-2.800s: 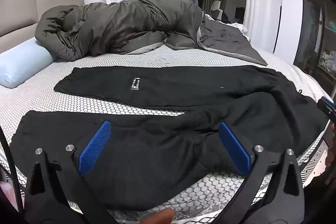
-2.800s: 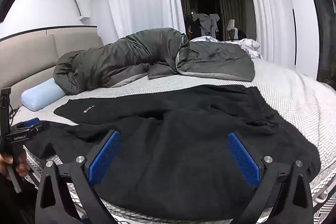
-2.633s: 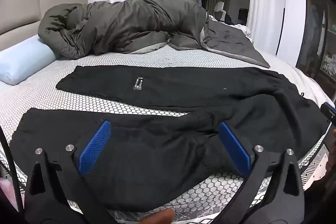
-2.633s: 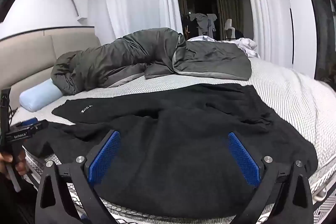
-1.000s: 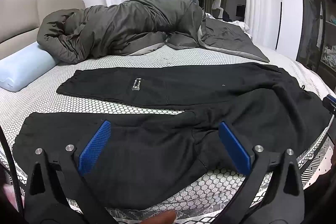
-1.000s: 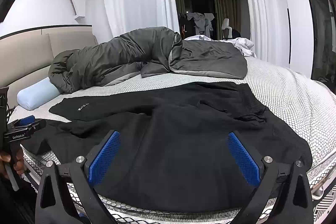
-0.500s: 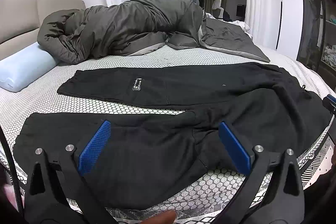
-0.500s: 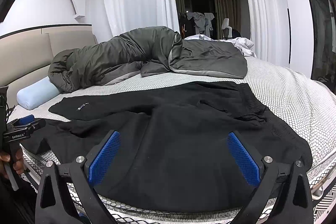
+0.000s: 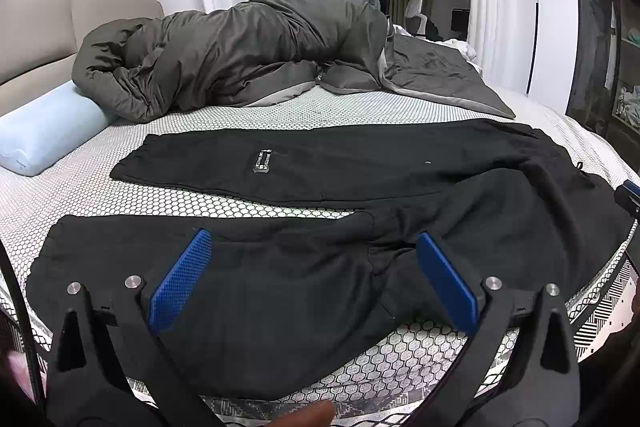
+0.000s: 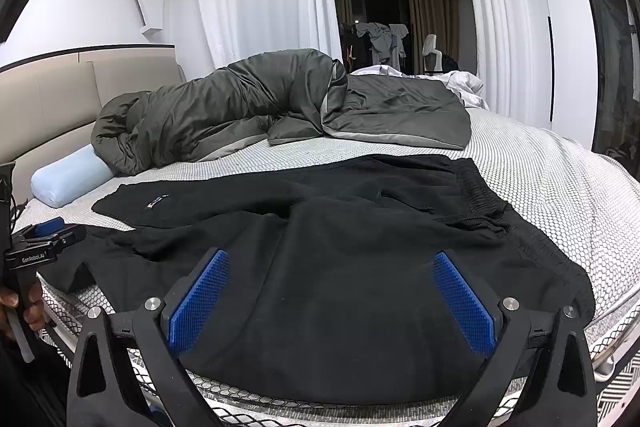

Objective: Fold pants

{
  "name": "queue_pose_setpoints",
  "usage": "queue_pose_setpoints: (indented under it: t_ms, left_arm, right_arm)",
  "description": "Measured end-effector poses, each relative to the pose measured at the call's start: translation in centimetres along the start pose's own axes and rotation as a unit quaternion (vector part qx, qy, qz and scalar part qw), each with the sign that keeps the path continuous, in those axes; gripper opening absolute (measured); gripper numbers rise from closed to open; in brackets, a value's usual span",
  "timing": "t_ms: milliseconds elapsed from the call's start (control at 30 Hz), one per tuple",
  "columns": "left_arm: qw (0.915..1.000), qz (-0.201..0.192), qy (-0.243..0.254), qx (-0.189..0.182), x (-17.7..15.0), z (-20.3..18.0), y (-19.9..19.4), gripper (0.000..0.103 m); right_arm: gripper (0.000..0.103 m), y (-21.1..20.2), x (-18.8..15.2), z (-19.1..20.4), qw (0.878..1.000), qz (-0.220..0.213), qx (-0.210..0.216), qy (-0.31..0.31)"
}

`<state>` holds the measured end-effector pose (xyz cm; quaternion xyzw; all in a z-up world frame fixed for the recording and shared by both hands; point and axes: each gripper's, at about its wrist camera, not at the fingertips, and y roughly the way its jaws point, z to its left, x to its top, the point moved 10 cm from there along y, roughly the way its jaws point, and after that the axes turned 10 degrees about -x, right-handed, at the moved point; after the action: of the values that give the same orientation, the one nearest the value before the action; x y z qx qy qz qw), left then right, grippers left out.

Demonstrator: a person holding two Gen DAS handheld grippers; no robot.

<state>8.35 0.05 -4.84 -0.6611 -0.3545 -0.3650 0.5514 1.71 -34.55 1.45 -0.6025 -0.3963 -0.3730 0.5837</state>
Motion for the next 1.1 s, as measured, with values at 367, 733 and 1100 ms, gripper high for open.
queue_pose_setpoints:
  t_ms: [367, 733, 1100]
  left_arm:
    - [1.0000, 0.001, 0.000, 0.002, -0.1, 0.4, 0.0, 0.102]
    - [1.0000, 0.004, -0.001, 0.006, -0.2, 0.5, 0.0, 0.102]
    - [0.9996, 0.011, -0.027, 0.007, -0.3, 2.1, -0.1, 0.102]
  right_arm:
    - [0.103, 0.1, 0.0, 0.0, 1.000, 0.000, -0.001, 0.001]
    - [0.103, -0.1, 0.1, -0.5, 1.000, -0.001, -0.005, 0.006]
    - [0.103, -0.6, 0.9, -1.7, 1.000, 0.005, -0.008, -0.005]
